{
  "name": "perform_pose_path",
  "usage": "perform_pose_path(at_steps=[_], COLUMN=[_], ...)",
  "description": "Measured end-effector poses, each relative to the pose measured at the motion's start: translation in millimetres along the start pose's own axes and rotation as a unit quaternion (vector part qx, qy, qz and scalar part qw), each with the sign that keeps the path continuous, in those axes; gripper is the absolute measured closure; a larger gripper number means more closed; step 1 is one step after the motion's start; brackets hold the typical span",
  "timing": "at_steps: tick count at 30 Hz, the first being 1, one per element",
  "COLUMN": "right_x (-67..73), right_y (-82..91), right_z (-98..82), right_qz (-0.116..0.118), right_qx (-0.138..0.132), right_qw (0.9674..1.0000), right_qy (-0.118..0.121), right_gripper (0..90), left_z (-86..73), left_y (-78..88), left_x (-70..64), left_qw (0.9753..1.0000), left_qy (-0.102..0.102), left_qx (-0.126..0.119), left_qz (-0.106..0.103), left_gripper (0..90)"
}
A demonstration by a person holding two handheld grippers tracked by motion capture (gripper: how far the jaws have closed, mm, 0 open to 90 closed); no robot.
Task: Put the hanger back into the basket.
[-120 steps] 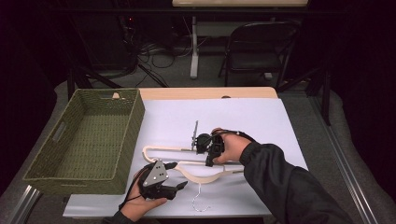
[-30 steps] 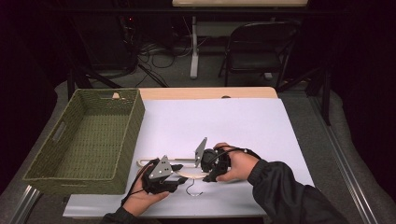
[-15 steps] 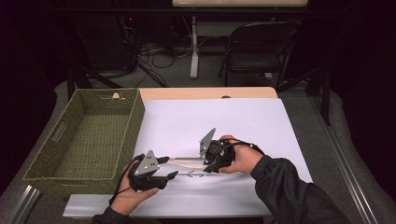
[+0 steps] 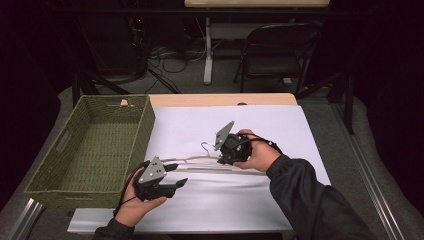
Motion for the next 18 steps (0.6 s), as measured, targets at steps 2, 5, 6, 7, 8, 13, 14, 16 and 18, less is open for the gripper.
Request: perform_pose_path(at_steps=[2, 5, 6, 7, 8, 13, 14, 16, 18], right_x=[-4.8, -9.3, -9.3, -9.7, -10.6, -6.6, -6.6, -2.4, 2.3], right_y=[-0.3, -0.8, -0.8, -0.7, -0.6, 3.9, 3.9, 7.4, 10.6], right_z=[1.7, 2.9, 2.9, 2.9, 2.9, 0.0, 0.0, -0.8, -1.7], right_qz=[-0.003, 0.001, 0.001, 0.006, 0.008, 0.021, 0.021, 0.029, 0.036], right_qx=[0.0, -0.001, -0.001, -0.002, -0.004, -0.003, -0.003, -0.003, -0.002], right_qw=[1.0, 0.9999, 0.9999, 0.9999, 0.9998, 0.9997, 0.9997, 0.9995, 0.9993], right_qy=[-0.001, -0.011, -0.011, -0.016, -0.017, -0.015, -0.015, -0.012, -0.002], right_gripper=[86.3, 86.4, 86.4, 86.5, 86.6, 86.7, 86.7, 86.7, 86.7], left_z=[0.8, 2.6, 3.4, 4.5, 5.4, 12.5, 12.5, 16.0, 18.9], left_y=[0.0, 0.3, 0.9, 1.5, 2.2, 7.5, 7.5, 7.8, 5.9], left_x=[2.9, 7.2, 8.4, 10.5, 12.2, 23.5, 23.5, 25.5, 26.6], left_qw=[1.0, 1.0, 0.9999, 0.9999, 0.9998, 0.9994, 0.9994, 0.9991, 0.9987], left_qy=[0.002, 0.002, 0.002, 0.001, 0.0, -0.004, -0.004, -0.005, -0.006], left_qx=[0.001, 0.008, 0.011, 0.015, 0.02, 0.035, 0.035, 0.038, 0.041], left_qz=[-0.001, 0.0, -0.001, 0.001, -0.001, -0.007, -0.007, -0.017, -0.028], left_gripper=[42.3, 42.8, 42.8, 42.8, 42.7, 41.8, 41.9, 42.0, 41.9])
Point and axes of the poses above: each handheld gripper's, and its own axes: y roughly backward along the jaws, z roughly out of its top, x roughly to its left, the point moved 10 cm from there along -y, roughly forward along the jaws, and after that the axes turned 10 degrees about -y, right-handed, at the moved point
